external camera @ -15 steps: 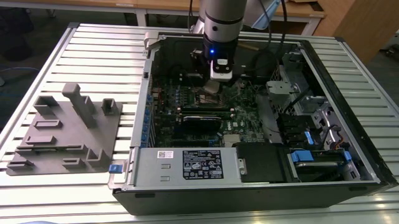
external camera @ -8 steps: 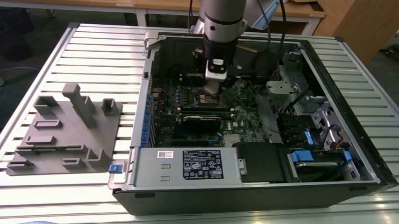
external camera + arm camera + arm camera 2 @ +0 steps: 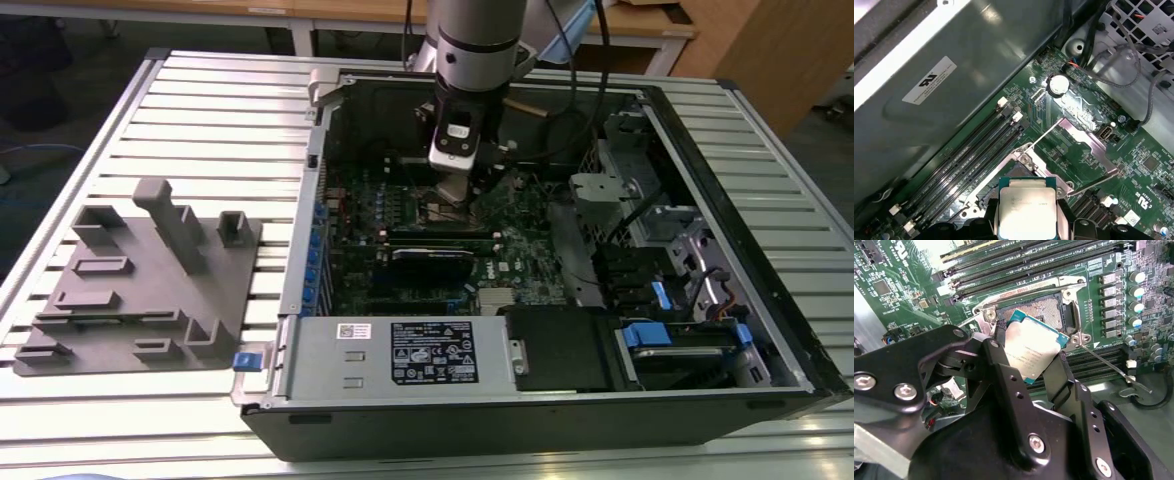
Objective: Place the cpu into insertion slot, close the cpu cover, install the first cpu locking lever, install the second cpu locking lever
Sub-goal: 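Place the cpu into insertion slot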
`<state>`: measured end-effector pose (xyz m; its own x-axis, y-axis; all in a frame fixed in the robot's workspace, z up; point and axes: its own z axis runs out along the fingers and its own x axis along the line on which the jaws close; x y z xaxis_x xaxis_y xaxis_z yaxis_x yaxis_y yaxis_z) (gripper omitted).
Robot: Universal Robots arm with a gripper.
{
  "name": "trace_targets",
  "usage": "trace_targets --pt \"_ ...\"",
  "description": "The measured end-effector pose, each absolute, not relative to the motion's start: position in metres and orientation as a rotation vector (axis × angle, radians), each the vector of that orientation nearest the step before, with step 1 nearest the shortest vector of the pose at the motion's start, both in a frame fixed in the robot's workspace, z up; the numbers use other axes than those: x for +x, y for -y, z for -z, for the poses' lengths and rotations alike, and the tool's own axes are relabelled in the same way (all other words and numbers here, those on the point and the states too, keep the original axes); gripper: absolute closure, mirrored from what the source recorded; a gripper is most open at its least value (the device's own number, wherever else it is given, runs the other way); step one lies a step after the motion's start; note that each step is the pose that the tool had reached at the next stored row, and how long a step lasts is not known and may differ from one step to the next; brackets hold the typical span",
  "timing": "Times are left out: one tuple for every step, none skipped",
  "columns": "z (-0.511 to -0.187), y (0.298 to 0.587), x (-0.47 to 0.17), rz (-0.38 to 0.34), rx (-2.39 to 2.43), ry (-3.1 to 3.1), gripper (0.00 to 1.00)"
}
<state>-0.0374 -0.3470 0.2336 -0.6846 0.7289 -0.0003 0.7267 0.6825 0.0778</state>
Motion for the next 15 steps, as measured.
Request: trace_targets --pt "-0.2336 0.3469 -0.0374 -0.111 1.235 -2.853 0.46" --pt "-0.2336 0.3469 -0.0374 -0.111 1.235 -2.853 0.46" --pt "-0.2336 0.3469 -0.0374 -0.111 1.235 -2.853 0.46" --pt "-0.2336 0.3469 -0.0374 -0.11 1.235 -2.853 0.46" --pt "-0.2336 0.3469 -0.0374 -0.11 1.236 -2.852 0.46" --pt "-0.2335 0.3469 -0.0374 -0.11 1.248 -2.846 0.46" --pt "-0.2335 0.3469 -0.0374 -0.11 1.273 -2.835 0.46" --pt "-0.2334 0.3469 -0.0374 -0.109 1.298 -2.822 0.46" --pt "-0.2334 0.3469 -0.0374 -0.109 1.323 -2.81 0.46" --pt "-0.2334 0.3469 -0.0374 -0.108 1.348 -2.798 0.46" --pt "-0.2333 0.3469 -0.0374 -0.108 1.373 -2.785 0.46" --pt "-0.2332 0.3469 -0.0374 -0.107 1.397 -2.772 0.46" --pt "-0.2332 0.3469 -0.0374 -0.107 1.424 -2.757 0.46" --pt "-0.2331 0.3469 -0.0374 -0.106 1.449 -2.744 0.46" --pt "-0.233 0.3469 -0.0374 -0.105 1.473 -2.73 0.46"
